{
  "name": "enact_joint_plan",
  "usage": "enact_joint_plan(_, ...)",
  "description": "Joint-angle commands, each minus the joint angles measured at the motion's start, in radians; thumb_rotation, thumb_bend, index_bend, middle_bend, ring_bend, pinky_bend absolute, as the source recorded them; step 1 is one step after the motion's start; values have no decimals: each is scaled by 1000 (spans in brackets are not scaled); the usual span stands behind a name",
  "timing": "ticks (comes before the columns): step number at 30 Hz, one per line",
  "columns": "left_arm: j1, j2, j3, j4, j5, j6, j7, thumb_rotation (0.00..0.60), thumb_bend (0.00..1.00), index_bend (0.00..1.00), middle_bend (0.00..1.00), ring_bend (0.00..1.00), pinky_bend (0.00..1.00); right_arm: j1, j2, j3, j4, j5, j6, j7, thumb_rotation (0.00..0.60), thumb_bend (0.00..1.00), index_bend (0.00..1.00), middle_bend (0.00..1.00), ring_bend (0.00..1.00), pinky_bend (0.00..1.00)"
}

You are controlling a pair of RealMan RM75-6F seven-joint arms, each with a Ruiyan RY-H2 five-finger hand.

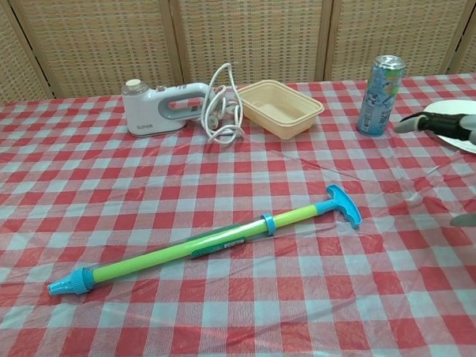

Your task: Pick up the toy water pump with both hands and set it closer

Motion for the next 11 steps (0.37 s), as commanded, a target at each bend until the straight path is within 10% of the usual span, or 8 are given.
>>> enact_joint_plan(1, 138, -81, 50, 67, 98, 144, 31, 600, 100, 0, 0, 0, 0, -71, -10, -36, 36, -40, 84, -41, 600, 143, 0, 0, 0, 0)
enact_joint_plan(11, 286, -126, 81, 117, 224, 271, 31, 600, 94, 0, 0, 0, 0, -183, 15, -73, 72, -126, 234, 9, 600, 142, 0, 0, 0, 0)
